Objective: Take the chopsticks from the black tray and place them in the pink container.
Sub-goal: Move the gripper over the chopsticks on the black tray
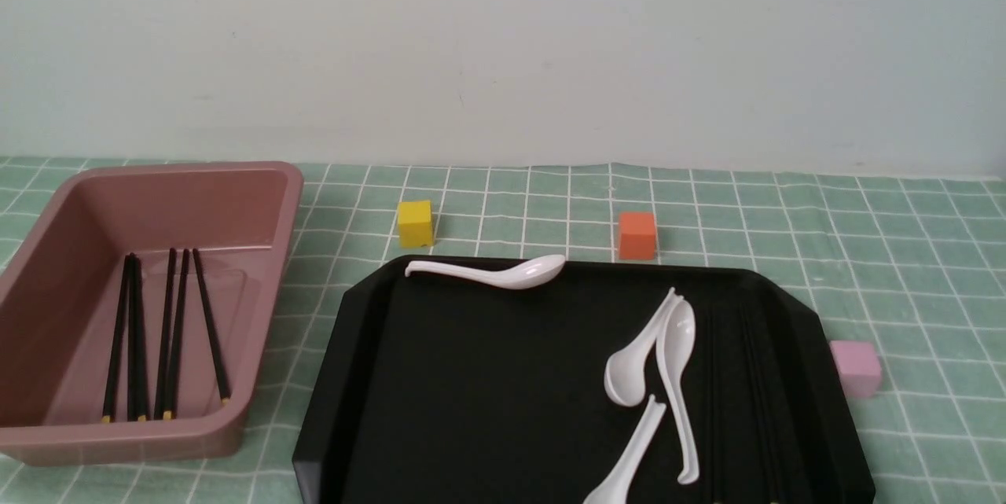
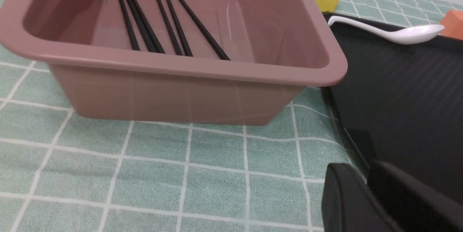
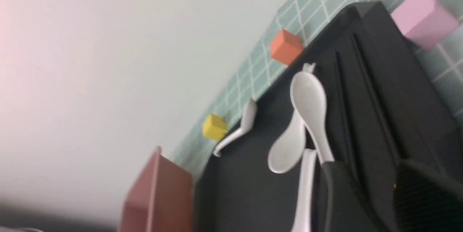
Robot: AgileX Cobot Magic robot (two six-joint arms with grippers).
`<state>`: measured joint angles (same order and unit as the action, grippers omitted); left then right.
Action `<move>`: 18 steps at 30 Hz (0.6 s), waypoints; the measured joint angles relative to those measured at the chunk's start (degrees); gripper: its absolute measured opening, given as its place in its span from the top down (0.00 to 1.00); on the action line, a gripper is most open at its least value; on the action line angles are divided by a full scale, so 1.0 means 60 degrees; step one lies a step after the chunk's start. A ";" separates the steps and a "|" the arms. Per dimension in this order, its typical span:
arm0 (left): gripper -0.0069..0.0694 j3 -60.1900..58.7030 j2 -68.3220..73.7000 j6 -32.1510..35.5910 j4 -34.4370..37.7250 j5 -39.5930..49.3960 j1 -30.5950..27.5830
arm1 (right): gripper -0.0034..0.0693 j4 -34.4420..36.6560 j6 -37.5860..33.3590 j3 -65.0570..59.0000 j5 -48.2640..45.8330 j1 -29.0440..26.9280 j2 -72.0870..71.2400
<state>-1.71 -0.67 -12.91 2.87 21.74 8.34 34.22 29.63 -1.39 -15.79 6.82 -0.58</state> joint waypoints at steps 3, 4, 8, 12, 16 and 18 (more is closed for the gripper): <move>0.76 0.0000 0.0000 0.0000 0.0000 0.0000 0.0000 | 0.62 0.0043 0.0003 0.0000 0.0034 0.0000 0.0000; 0.76 0.0000 0.0000 0.0000 0.0000 0.0000 0.0000 | 0.62 0.0065 0.0011 0.0000 0.0122 0.0000 0.0000; 0.76 0.0000 0.0000 0.0000 0.0000 0.0000 0.0000 | 0.66 0.0155 -0.0291 0.0034 0.0948 0.0000 0.0000; 0.76 0.0000 0.0000 0.0000 0.0000 0.0000 0.0000 | 0.82 -0.0222 -0.1714 0.0976 0.1153 0.0000 0.0185; 0.75 0.0000 0.0000 0.0000 0.0000 0.0007 0.0000 | 0.96 -0.1087 -0.3310 0.2865 0.0202 0.0000 0.2004; 0.75 0.0000 0.0000 0.0000 0.0000 0.0007 0.0000 | 0.95 -0.1773 -0.3637 0.3735 -0.1160 0.0000 0.3528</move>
<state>-1.71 -0.67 -12.91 2.87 21.78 8.34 23.58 7.81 21.01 -22.75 6.82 20.59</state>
